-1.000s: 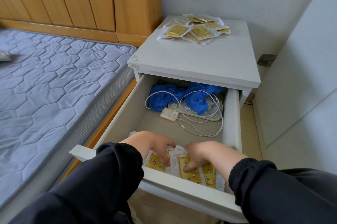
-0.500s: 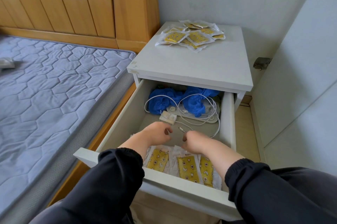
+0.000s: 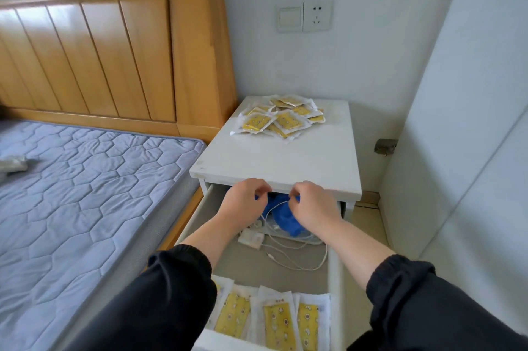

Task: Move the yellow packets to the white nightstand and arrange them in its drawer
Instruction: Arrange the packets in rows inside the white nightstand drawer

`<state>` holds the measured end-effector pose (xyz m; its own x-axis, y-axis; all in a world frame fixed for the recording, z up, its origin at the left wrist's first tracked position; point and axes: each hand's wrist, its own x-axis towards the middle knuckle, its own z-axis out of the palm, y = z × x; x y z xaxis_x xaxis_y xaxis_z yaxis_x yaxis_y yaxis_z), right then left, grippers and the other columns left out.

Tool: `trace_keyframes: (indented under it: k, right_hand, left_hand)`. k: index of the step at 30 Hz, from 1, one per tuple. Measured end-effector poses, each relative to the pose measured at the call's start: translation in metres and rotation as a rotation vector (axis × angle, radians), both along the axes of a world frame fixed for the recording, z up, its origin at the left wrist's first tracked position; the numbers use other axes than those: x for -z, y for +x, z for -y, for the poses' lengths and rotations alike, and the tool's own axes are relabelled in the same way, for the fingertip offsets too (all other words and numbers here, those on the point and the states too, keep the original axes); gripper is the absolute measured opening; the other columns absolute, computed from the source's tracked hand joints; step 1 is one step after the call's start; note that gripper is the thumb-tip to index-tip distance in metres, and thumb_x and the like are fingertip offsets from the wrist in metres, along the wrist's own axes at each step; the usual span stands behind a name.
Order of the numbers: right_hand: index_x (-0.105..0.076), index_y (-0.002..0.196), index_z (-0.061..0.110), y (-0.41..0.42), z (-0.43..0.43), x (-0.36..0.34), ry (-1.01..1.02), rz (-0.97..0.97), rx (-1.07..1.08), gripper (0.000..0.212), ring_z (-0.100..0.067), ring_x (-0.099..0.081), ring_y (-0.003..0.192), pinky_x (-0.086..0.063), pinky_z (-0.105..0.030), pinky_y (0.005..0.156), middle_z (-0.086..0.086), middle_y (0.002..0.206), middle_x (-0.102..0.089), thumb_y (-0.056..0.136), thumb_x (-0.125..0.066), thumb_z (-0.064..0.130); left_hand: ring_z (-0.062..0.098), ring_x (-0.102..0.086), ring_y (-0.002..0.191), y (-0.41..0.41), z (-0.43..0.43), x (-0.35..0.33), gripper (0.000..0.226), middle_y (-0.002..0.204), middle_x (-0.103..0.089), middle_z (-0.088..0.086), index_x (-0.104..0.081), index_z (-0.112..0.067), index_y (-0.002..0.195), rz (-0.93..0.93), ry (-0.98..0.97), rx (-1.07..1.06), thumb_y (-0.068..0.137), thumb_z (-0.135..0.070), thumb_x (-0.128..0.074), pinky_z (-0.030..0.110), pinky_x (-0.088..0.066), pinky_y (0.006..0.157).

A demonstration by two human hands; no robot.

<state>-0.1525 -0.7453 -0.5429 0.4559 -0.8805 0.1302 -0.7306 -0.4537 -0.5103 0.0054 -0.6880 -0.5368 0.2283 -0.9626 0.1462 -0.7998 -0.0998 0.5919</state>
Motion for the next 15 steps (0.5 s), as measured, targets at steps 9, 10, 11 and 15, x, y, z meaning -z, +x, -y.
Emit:
trace_keyframes:
  k: [9,10,11,15]
  right_hand:
    - [-0.043,0.136,0.009,0.007,0.087,-0.019,0.070,-0.023,0.060,0.044,-0.024,-0.045,0.123,-0.038,-0.031,0.097,-0.009,0.135,-0.048,0.095,-0.048,0.024]
    - [-0.037,0.140,0.008,0.007,0.094,-0.015,0.102,-0.015,0.069,0.049,-0.025,-0.041,0.128,-0.036,-0.033,0.102,-0.009,0.140,-0.043,0.095,-0.048,0.026]
    - [-0.034,0.142,0.008,0.008,0.101,-0.011,0.110,0.009,0.084,0.053,-0.026,-0.038,0.131,-0.033,-0.034,0.106,-0.010,0.144,-0.039,0.095,-0.049,0.026]
    - [-0.030,0.143,0.008,0.019,0.126,-0.001,0.005,0.110,0.143,0.057,-0.025,-0.034,0.135,-0.027,-0.040,0.113,-0.009,0.147,-0.035,0.093,-0.052,0.022]
  left_hand:
    - [0.014,-0.055,0.111,0.013,0.070,-0.028,0.030,0.120,-0.061,-0.002,-0.064,-0.017,0.116,-0.009,-0.075,-0.048,0.092,-0.008,-0.049,0.019,-0.039,0.090]
    - [0.015,-0.052,0.115,0.016,0.078,-0.024,0.032,0.126,-0.057,-0.001,-0.061,-0.018,0.121,-0.004,-0.048,-0.044,0.092,-0.009,-0.050,0.020,-0.037,0.092]
    - [0.016,-0.048,0.122,0.019,0.086,-0.020,0.036,0.134,-0.051,0.000,-0.056,-0.018,0.127,-0.001,-0.018,-0.041,0.092,-0.011,-0.051,0.021,-0.035,0.096]
    - [0.024,-0.024,0.141,0.032,0.114,-0.002,0.066,0.156,-0.020,0.005,-0.021,-0.018,0.150,-0.004,0.129,-0.145,0.094,-0.026,-0.055,0.035,-0.027,0.113]
